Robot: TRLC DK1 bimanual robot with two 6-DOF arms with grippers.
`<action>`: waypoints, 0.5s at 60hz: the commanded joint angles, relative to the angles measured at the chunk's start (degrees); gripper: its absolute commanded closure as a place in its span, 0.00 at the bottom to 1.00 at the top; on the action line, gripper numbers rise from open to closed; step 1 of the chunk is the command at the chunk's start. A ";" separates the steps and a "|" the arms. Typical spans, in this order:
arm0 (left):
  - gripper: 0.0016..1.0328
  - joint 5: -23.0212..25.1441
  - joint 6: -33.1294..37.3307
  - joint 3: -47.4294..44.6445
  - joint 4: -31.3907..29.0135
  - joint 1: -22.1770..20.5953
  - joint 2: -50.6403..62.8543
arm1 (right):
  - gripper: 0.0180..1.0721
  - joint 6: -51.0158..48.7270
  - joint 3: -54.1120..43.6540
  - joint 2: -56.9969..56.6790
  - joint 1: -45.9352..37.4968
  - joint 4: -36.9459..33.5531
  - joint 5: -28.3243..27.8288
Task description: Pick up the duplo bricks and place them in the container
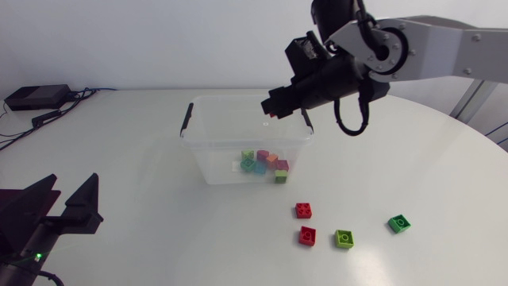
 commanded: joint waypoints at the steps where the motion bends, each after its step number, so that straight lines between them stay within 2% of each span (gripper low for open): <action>1: 0.04 -0.34 -1.24 -0.91 -0.01 0.47 -0.47 | 0.11 1.52 -0.08 1.02 0.56 0.12 0.73; 4: 0.04 -0.34 -1.24 -0.91 -0.01 0.38 -0.47 | 0.07 1.34 -0.08 -0.73 -0.06 -1.02 0.82; 7: 0.04 -0.34 -1.24 -0.91 -0.01 0.38 -0.47 | 0.07 1.17 0.01 -3.46 -1.29 -3.75 0.90; 12: 0.04 -0.34 -1.24 -0.91 -0.01 0.38 -0.47 | 0.07 -0.24 -0.17 -8.20 -4.89 -12.27 0.99; 15: 0.04 -0.34 -1.24 -0.91 -0.01 0.38 -0.47 | 0.07 -1.03 -0.79 -9.61 -5.94 -14.82 0.99; 21: 0.04 -0.34 -1.24 -0.91 -0.01 0.38 -0.47 | 0.07 -7.53 -6.94 -16.11 -13.24 -23.08 1.52; 30: 0.04 -0.34 -1.24 -0.91 -0.01 0.47 -0.47 | 0.07 -15.18 -15.46 -19.89 -23.35 -26.69 1.87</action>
